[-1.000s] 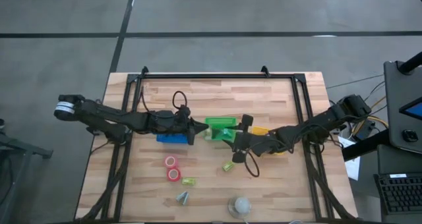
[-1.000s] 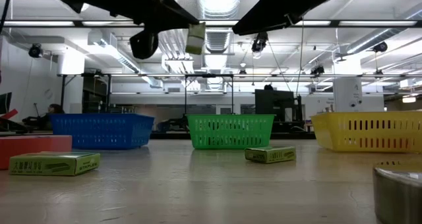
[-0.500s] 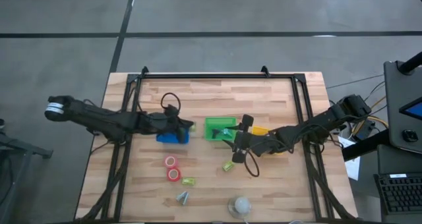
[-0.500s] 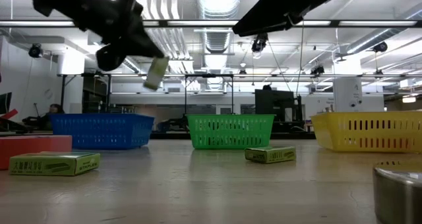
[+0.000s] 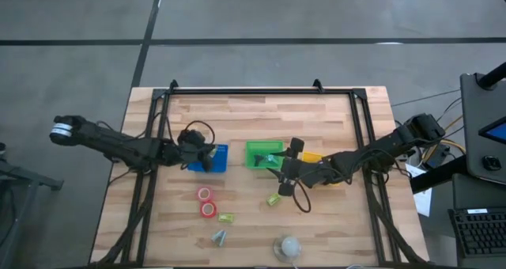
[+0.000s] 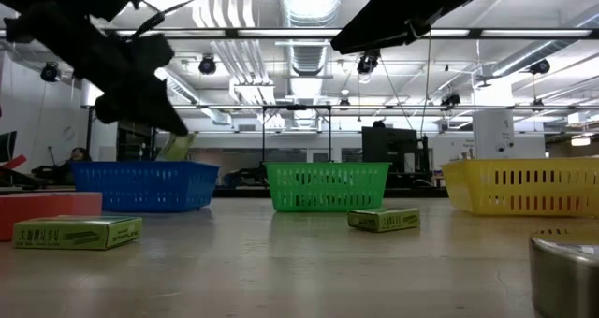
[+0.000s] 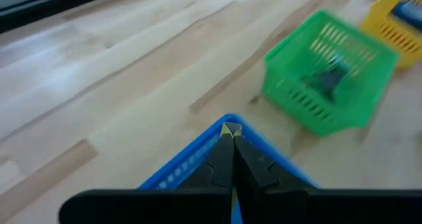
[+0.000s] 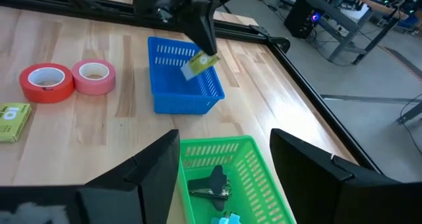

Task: Pick and place Stapler, Stapler remover, tape
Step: Put the top right staple pin box into the blue bin, then put the top staple pin box into the blue bin

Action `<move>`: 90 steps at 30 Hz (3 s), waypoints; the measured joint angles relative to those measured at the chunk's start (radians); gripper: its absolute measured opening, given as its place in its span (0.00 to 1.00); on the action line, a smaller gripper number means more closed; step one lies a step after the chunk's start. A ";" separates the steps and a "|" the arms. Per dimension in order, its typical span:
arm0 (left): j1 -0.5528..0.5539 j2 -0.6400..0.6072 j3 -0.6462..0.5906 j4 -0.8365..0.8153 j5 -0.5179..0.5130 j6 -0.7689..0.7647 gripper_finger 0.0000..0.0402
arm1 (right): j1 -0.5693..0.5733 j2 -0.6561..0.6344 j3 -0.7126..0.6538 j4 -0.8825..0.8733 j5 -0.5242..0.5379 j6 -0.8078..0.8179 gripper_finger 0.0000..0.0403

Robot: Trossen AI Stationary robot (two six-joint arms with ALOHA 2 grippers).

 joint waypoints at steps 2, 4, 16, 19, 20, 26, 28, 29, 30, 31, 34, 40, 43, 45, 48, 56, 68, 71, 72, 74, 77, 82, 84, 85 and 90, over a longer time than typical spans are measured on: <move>-0.011 0.003 -0.027 -0.001 -0.029 0.007 0.01 | 0.000 0.000 0.000 0.000 0.000 0.000 0.56; -0.024 0.003 -0.048 -0.003 -0.054 0.006 0.01 | 0.000 0.000 0.000 0.000 0.000 0.000 0.56; -0.118 0.003 -0.111 0.046 -0.080 0.058 0.06 | 0.000 0.000 0.000 0.001 0.000 0.000 0.56; -0.133 0.005 -0.112 0.040 -0.079 0.060 0.08 | 0.000 0.000 0.000 0.001 0.000 0.000 0.56; -0.137 0.006 -0.114 0.039 -0.079 0.060 0.09 | 0.000 0.000 0.000 0.001 0.000 0.000 0.56; -0.145 0.005 -0.129 0.025 -0.027 0.059 0.18 | 0.000 0.001 0.000 0.001 0.000 0.003 0.56; -0.145 0.006 -0.140 0.021 -0.020 0.057 0.22 | 0.000 0.001 0.000 0.001 0.000 0.003 0.56; -0.145 0.006 -0.147 0.013 -0.019 0.046 0.24 | 0.000 0.001 0.000 0.001 0.000 0.003 0.56; -0.145 0.006 -0.155 0.012 -0.016 0.031 0.26 | 0.000 0.001 0.000 0.001 0.000 0.003 0.56; -0.145 0.006 -0.161 0.012 -0.009 0.020 0.28 | 0.000 0.001 0.000 0.001 0.000 0.003 0.56; -0.145 0.006 -0.185 0.013 0.009 -0.002 0.31 | 0.000 0.001 0.000 0.001 0.001 0.003 0.55; -0.145 0.001 -0.190 0.006 0.043 -0.029 0.32 | 0.000 0.001 0.000 0.001 0.001 0.000 0.54; -0.145 0.000 -0.178 0.007 0.049 -0.028 0.33 | -0.001 0.001 0.000 0.001 0.001 0.000 0.54; -0.145 0.000 -0.168 0.007 0.049 -0.017 0.33 | -0.001 0.001 0.000 0.001 0.001 -0.001 0.54; -0.145 0.000 -0.153 0.006 0.048 0.005 0.32 | -0.001 0.001 0.000 0.001 0.001 -0.001 0.54; -0.144 -0.005 -0.085 0.007 0.048 0.030 0.33 | -0.001 0.001 -0.001 0.001 0.001 0.000 0.54; -0.167 0.057 0.031 0.370 0.205 0.079 0.34 | 0.000 0.000 -0.001 -0.019 0.003 0.012 0.54; -0.180 0.118 0.073 0.380 0.205 0.071 0.40 | 0.000 -0.009 0.001 -0.086 0.003 0.068 0.54; -0.185 0.147 0.089 0.381 0.204 0.070 0.42 | 0.000 -0.015 0.001 -0.110 0.002 0.087 0.54; -0.197 0.213 0.124 0.385 0.201 0.069 0.49 | 0.004 -0.026 0.001 -0.141 0.003 0.133 0.54; -0.212 0.330 0.204 0.407 0.209 0.068 0.58 | 0.022 -0.043 -0.001 -0.165 0.002 0.168 0.54; -0.217 0.519 0.343 0.401 0.207 0.039 0.64 | 0.049 -0.070 -0.002 -0.166 0.001 0.171 0.54; -0.219 0.589 0.393 0.408 0.205 0.076 0.64 | 0.055 -0.081 -0.003 -0.186 0.001 0.178 0.54; -0.219 0.624 0.412 0.406 0.205 0.083 0.64 | 0.057 -0.086 -0.004 -0.191 0.001 0.181 0.54; -0.218 0.780 0.509 0.401 0.197 0.086 0.64 | 0.084 -0.126 -0.007 -0.210 0.003 0.187 0.54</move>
